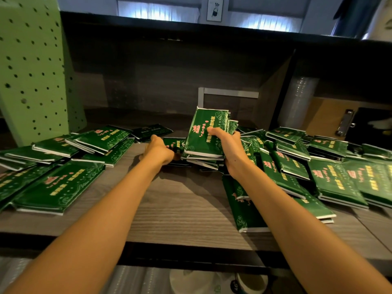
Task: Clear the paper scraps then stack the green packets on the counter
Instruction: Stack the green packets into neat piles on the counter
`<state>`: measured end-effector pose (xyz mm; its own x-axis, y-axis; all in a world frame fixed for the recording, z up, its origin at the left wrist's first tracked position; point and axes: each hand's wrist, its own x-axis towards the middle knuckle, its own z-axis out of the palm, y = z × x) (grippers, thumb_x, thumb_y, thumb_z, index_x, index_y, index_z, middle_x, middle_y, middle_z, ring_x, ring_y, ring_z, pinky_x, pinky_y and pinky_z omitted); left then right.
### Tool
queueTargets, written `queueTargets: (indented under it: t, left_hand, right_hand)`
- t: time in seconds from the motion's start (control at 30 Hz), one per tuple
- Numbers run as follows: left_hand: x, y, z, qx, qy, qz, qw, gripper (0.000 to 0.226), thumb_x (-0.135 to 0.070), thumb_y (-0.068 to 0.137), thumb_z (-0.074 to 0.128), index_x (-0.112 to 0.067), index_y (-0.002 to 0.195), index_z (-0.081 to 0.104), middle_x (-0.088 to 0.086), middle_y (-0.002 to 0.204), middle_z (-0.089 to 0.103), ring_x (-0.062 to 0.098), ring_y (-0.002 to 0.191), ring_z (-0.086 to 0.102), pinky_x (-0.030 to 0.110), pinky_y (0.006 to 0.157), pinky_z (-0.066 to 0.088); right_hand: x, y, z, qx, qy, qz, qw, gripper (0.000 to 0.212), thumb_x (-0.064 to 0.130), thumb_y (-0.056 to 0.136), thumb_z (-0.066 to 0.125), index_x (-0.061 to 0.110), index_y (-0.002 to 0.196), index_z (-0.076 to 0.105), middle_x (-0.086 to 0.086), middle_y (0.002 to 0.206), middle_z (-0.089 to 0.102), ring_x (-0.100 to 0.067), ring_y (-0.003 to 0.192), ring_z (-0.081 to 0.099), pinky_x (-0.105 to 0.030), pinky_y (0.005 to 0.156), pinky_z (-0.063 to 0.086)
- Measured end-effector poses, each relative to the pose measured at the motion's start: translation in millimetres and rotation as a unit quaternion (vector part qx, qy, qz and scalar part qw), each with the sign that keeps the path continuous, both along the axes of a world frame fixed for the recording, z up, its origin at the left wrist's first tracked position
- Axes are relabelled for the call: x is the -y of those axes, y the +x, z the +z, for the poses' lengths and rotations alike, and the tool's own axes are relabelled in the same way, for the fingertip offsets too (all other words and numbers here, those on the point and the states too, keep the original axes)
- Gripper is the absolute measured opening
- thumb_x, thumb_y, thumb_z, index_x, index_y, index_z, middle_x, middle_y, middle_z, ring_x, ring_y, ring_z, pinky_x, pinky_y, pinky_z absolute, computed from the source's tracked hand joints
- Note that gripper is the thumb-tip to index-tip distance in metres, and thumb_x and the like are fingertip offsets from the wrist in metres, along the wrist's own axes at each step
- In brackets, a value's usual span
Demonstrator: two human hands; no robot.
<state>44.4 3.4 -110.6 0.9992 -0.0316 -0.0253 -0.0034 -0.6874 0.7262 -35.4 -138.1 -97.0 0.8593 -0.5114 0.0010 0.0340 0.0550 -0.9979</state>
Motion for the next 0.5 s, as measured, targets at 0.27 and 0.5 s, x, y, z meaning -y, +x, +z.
queueTargets:
  t: [0.27, 0.5]
  left_hand:
    - [-14.3, -12.8, 17.0, 0.049, -0.327, 0.034, 0.943, 0.020, -0.008, 0.082, 0.058, -0.008, 0.101, 0.061, 0.011, 0.101, 0.065, 0.024, 0.089, 0.058, 0.029, 0.066, 0.043]
    - [-24.3, -40.9, 39.1, 0.053, -0.478, -0.060, 0.875, 0.023, -0.002, 0.075, 0.061, -0.010, 0.096, 0.060, 0.005, 0.085, 0.065, 0.022, 0.083, 0.062, 0.035, 0.080, 0.051]
  right_hand:
    - [0.7, 2.3, -0.3, 0.009, 0.016, -0.010, 1.000, 0.095, 0.033, 0.075, 0.072, 0.015, 0.146, 0.011, -0.009, 0.138, 0.045, -0.028, 0.125, 0.047, -0.051, 0.106, 0.036]
    - [-1.8, 0.2, 2.1, 0.005, 0.014, -0.005, 1.000, 0.098, 0.038, 0.072, 0.072, 0.013, 0.146, 0.013, -0.010, 0.143, 0.041, -0.028, 0.127, 0.045, -0.051, 0.107, 0.036]
